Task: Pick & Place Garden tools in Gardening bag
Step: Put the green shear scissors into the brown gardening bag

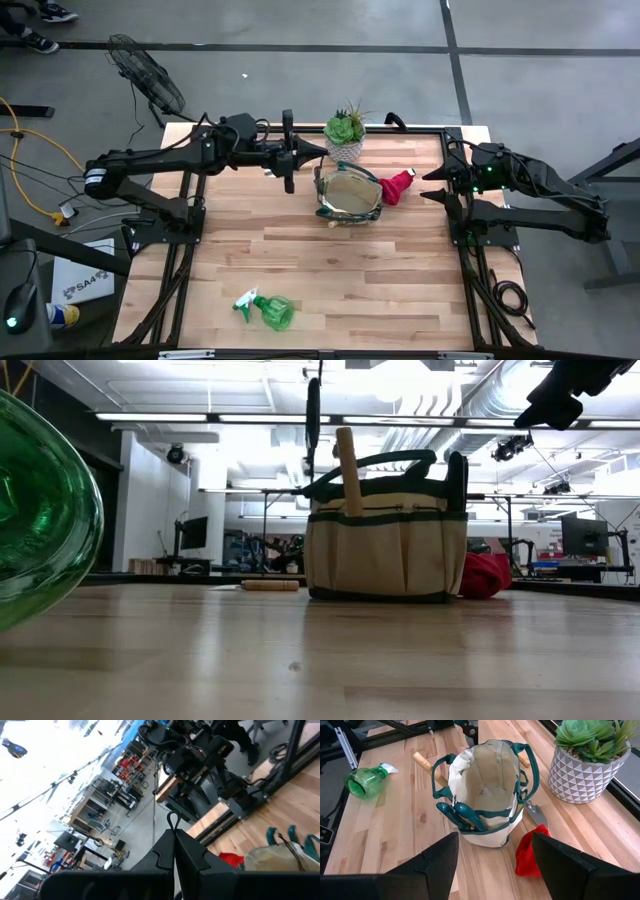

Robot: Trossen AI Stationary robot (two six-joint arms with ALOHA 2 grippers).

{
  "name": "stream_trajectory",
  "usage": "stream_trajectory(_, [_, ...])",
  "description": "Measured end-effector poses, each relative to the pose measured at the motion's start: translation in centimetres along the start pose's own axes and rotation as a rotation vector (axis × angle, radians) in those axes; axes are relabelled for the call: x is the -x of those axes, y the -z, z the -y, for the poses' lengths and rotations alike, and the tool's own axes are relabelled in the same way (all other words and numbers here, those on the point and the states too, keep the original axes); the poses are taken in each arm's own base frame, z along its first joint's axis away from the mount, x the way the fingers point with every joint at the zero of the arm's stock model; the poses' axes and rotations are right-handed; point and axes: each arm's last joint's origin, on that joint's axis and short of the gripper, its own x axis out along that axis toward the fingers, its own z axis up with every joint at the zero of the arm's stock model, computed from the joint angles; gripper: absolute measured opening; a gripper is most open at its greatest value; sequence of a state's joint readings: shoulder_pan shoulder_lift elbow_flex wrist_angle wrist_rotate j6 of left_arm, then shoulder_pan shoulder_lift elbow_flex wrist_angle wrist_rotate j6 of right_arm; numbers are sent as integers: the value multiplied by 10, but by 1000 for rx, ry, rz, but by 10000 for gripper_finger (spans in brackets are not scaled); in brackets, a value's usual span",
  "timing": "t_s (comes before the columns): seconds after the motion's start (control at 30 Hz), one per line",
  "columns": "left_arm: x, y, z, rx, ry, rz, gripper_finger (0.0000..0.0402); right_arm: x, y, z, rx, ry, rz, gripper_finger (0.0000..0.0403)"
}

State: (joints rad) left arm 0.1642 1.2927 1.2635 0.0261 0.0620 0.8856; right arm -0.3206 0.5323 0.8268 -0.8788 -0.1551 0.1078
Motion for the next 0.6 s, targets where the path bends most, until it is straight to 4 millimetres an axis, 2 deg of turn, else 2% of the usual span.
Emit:
stream_trajectory(0.33, [-9, 12, -4, 22, -9, 6, 0, 0, 0, 0, 0, 0, 0, 244])
stream_trajectory(0.6, [-8, 17, -9, 54, -6, 23, 0, 0, 0, 0, 0, 0, 0, 244])
